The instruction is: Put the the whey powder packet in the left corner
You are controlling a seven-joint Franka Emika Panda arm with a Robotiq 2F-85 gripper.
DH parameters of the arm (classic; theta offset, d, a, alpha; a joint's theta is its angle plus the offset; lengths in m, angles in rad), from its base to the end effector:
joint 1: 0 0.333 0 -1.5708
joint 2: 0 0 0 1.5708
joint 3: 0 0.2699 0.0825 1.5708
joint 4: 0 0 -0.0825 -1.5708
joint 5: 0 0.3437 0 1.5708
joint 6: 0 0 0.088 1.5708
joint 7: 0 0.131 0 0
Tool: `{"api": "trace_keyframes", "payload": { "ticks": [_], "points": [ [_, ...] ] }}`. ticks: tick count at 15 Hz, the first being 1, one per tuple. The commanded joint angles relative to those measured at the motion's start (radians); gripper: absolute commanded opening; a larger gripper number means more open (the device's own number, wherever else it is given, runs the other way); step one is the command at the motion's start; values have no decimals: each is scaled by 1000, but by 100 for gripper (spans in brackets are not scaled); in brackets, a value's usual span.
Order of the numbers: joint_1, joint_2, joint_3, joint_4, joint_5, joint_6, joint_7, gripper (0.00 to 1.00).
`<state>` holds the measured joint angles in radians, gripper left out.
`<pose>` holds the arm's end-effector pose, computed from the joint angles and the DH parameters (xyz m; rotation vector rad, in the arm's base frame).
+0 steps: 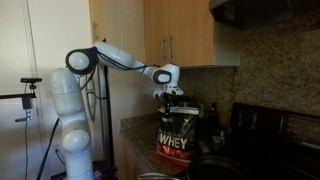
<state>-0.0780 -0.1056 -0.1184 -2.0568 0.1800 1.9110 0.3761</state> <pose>0.4804 -0.0793 0.4259 -2.8157 0.9258 0.0852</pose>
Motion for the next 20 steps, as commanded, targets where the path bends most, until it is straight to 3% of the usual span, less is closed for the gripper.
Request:
{"api": "trace_keyframes", "payload": {
  "ticks": [1,6,12,17,18,20],
  "points": [
    [2,61,2,92,110,-103,-173,0],
    [20,-5,27,183,124,-330,-321,0],
    [105,-43,115,318,129,-593,-407,0],
    [170,38,172,407,204,-667,-480,0],
    [164,-4,178,317,162,-598,-432,1],
    [174,20,186,328,170,-607,-452,1]
  ]
}}
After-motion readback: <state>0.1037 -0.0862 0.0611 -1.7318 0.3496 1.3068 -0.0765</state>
